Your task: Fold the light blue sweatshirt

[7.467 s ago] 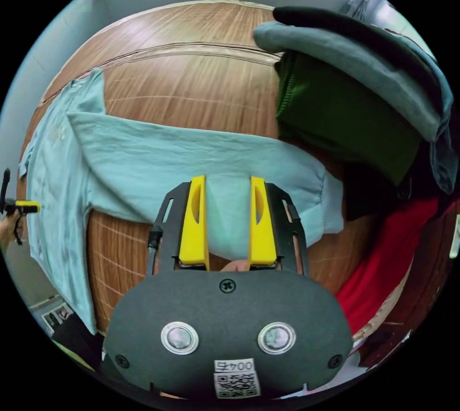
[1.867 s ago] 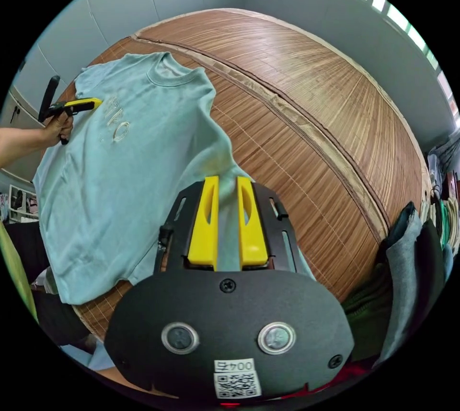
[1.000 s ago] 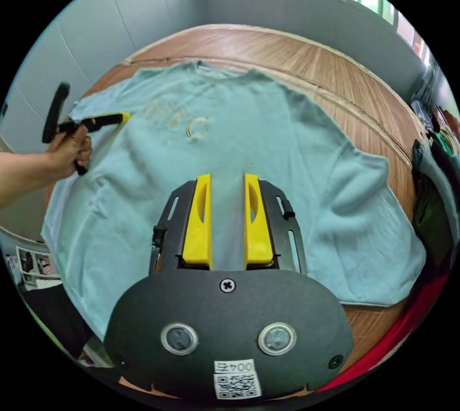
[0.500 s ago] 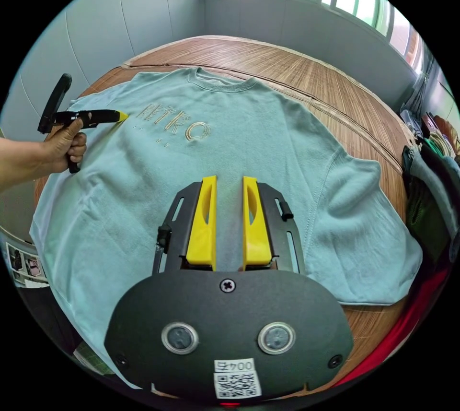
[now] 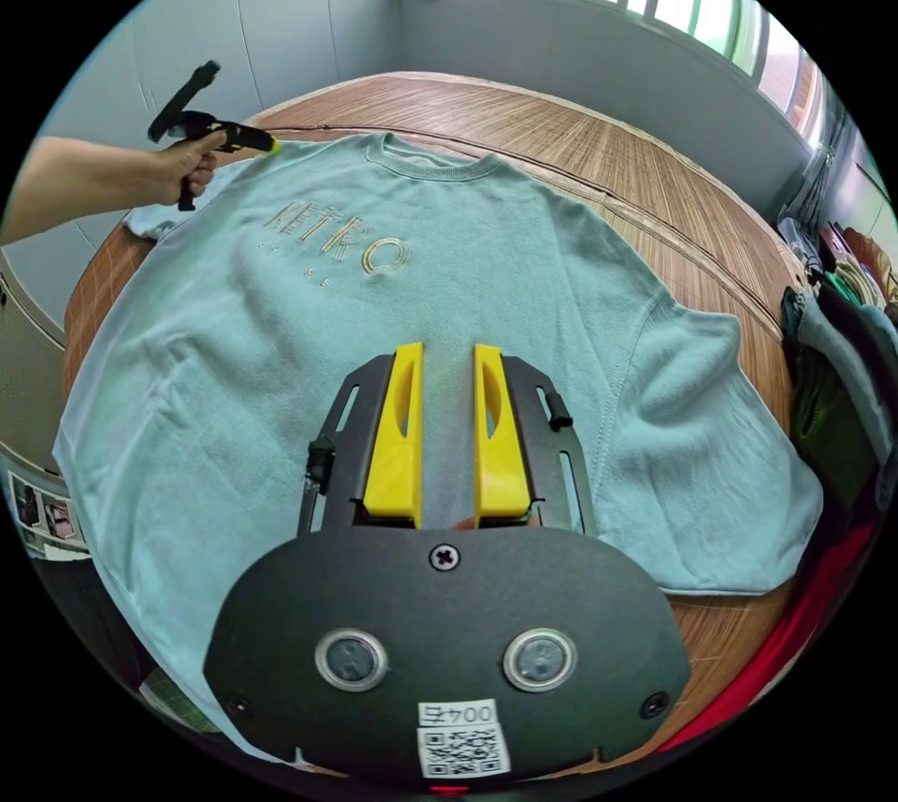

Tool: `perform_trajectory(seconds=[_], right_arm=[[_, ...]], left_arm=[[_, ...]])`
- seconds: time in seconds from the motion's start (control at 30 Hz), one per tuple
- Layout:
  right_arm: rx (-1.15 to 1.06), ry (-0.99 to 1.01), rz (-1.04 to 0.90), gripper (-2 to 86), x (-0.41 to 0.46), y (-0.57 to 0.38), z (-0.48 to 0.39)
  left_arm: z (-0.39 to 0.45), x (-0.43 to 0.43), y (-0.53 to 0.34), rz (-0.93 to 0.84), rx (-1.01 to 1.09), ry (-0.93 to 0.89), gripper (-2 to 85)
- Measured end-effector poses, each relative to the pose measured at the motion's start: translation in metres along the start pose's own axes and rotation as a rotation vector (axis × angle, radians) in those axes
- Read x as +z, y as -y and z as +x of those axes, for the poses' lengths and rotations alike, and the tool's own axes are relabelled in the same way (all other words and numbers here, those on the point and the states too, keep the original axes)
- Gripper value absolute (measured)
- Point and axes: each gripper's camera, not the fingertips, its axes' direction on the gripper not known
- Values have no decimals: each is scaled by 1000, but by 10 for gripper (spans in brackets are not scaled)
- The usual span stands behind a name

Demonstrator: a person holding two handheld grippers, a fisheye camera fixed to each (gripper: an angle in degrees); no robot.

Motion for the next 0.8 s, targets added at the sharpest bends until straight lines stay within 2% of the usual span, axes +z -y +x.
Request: perform_trajectory(seconds=[0.03, 0.23, 0.4, 0.63, 0.8], right_arm=[[3, 8, 1, 88, 2, 1, 2], [20, 42, 4, 87, 12, 6, 11], [19, 38, -2, 86, 19, 11, 12], [-8, -24, -2, 87, 28, 18, 3], [38, 49, -3, 85, 34, 22, 22]], left_arm=[[-2, 12, 4, -55, -11, 16, 2], [-8, 13, 9, -9, -87, 7, 1], [3, -3, -3, -27, -65, -32, 1], [-1, -40, -75, -25, -156, -141, 1], [-6, -58, -133, -65, -223, -84, 1]])
